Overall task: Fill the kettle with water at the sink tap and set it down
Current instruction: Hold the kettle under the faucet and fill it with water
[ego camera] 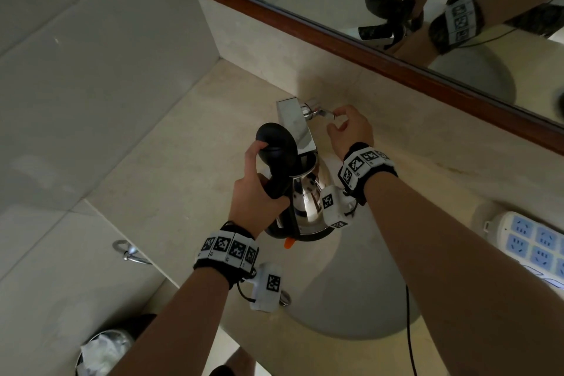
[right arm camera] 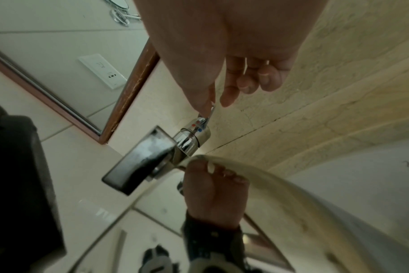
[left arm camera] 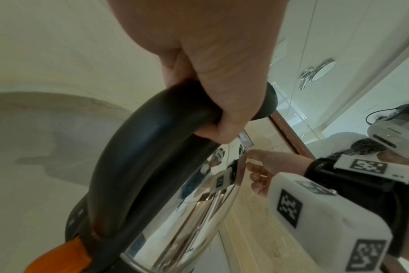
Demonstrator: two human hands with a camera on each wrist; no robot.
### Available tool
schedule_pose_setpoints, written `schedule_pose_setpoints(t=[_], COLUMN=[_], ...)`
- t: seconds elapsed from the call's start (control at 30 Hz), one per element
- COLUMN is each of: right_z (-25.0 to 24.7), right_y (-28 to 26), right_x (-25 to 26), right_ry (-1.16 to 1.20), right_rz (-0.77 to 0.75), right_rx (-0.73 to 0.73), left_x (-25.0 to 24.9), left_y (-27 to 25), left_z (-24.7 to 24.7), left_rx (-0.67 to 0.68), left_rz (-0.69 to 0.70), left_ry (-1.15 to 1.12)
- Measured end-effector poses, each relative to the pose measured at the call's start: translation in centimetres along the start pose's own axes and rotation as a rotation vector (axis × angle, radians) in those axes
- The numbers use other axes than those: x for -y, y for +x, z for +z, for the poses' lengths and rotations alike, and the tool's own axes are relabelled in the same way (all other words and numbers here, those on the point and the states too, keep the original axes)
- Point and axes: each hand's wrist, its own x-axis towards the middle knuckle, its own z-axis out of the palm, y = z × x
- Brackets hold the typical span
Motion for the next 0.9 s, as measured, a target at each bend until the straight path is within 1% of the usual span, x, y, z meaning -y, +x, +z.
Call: schedule_pose_setpoints(t=[0.27, 0.47, 0.63, 0.9], right_z=[-0.2, -0.5, -1.0, -0.8], right_y=[0.3, 1.0, 1.5, 1.4], right_x=[-0.3, 0.2, 0.7, 0.8], right_ry=[0.002, -0.001, -0.033, -0.020], right_rz=[-0.014, -0.008, -0.023, 0.018], right_rx=[0.015, -0.032, -0.038, -0.029], left_x=[0.0, 0.1, 0.1, 0.0], left_y=[0.0, -0.1, -0.1, 0.0], left_z=[0.3, 0.2, 0.0, 0.3], left_rx=[-0.008, -0.019, -0.021, -0.031], left_rz=[-0.004, -0.012, -0.021, -0.027], left_ry=[-0.002, -0.009, 0.006, -0.004])
